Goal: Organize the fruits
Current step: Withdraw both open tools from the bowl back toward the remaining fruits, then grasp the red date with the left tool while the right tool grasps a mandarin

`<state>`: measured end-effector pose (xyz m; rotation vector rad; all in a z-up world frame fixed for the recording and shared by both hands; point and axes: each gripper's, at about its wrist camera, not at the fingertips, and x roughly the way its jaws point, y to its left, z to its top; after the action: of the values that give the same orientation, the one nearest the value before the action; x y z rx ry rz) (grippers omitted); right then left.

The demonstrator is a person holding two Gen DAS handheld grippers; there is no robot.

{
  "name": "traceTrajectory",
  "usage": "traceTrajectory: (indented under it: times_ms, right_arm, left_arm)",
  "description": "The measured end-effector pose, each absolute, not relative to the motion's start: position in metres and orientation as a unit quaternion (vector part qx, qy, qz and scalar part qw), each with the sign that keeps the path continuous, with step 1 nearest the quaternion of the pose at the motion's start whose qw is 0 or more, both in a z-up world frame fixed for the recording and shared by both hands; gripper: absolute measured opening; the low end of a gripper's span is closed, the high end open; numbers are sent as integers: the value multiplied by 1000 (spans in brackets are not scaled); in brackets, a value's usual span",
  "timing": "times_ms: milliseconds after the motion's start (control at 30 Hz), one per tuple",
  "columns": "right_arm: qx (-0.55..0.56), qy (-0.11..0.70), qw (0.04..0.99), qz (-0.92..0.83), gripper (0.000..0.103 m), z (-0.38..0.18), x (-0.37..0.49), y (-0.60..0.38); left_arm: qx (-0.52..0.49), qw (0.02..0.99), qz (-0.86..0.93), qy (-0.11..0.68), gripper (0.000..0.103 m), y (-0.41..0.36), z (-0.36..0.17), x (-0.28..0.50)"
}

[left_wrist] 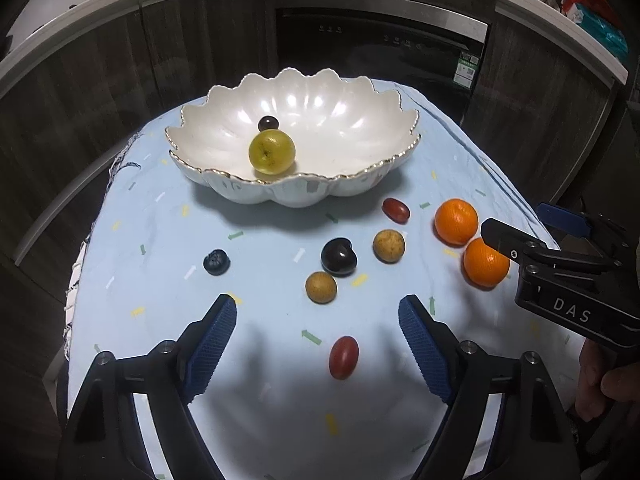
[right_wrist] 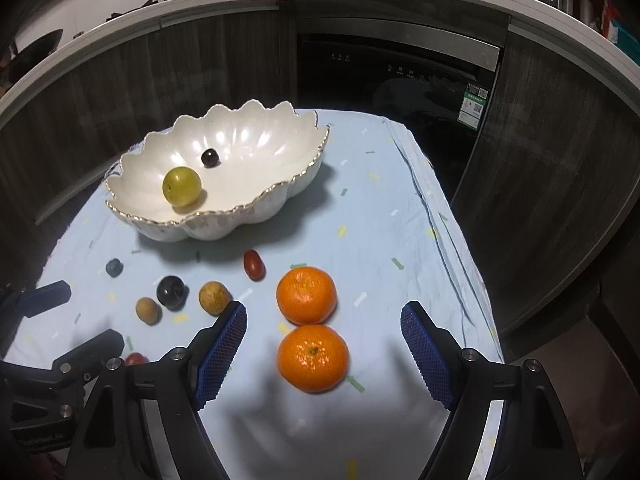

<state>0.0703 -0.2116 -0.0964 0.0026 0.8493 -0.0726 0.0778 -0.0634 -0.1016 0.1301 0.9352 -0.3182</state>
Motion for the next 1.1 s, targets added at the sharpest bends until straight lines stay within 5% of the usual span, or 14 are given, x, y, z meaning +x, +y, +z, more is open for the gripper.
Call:
traceTrajectory:
  times_ms: [367, 967, 1100]
  right_arm:
    - [-8, 409, 912, -36, 81, -109, 65, -210]
    - [6, 409, 912, -27, 80, -125, 65, -213]
    - [9, 409, 912, -25, 80, -125, 66, -214]
  left_arm:
    - [67, 866, -182, 460, 55, -71, -117, 71]
    - [83, 861, -174, 470, 49, -74, -134, 68]
    - [84, 857, -174, 478, 39, -74, -138, 70]
